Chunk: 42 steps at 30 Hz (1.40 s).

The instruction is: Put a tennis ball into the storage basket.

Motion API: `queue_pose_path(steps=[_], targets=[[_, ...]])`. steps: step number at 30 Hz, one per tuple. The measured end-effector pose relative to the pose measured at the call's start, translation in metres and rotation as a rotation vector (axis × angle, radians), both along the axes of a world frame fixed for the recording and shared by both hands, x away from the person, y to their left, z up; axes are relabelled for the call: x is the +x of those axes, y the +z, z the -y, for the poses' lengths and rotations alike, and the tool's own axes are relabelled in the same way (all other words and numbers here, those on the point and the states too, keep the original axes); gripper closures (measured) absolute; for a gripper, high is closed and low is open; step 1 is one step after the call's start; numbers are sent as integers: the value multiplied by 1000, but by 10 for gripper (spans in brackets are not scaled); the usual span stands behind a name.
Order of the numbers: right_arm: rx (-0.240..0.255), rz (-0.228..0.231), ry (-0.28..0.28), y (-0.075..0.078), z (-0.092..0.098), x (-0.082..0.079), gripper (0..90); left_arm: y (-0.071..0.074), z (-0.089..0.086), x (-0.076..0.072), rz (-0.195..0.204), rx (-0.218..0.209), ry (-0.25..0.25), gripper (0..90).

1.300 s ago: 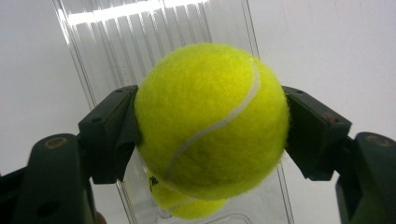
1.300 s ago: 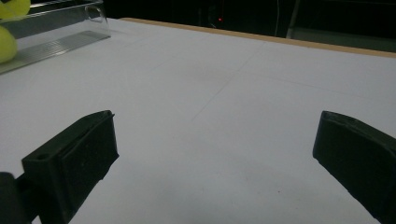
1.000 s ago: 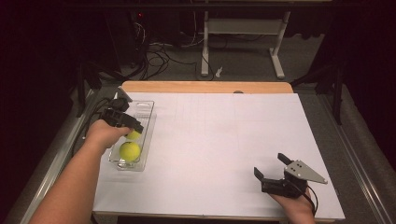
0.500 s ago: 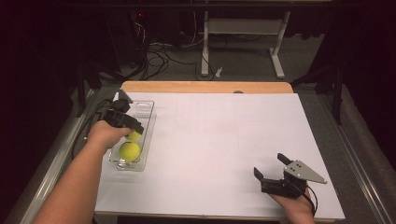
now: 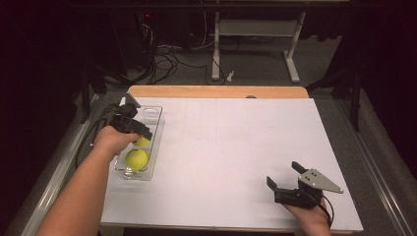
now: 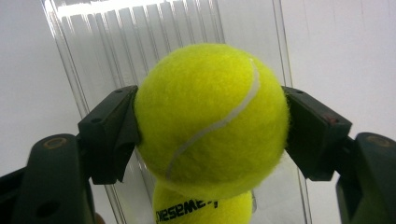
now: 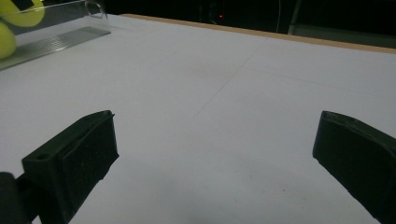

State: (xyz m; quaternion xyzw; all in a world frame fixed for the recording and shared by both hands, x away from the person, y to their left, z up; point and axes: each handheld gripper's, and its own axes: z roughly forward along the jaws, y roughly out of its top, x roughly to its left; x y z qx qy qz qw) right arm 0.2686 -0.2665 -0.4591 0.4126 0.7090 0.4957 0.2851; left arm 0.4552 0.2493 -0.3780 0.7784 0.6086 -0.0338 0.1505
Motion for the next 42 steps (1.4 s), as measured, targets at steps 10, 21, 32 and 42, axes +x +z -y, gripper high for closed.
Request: queue_pose_path(steps=[10, 21, 32, 42], targets=[[-3, -1, 6, 0, -1, 0, 6, 3, 3, -2, 6, 3, -24, 252], [-2, 1, 12, 0, -3, 1, 6, 14, 5, -5, 25, 14, -32, 113], [-3, 5, 11, 1, -3, 0, 6, 17, 6, -10, 23, 29, -34, 74], [-3, 9, 10, 2, -3, 0, 6, 18, 11, -16, 11, 46, -46, 13]])
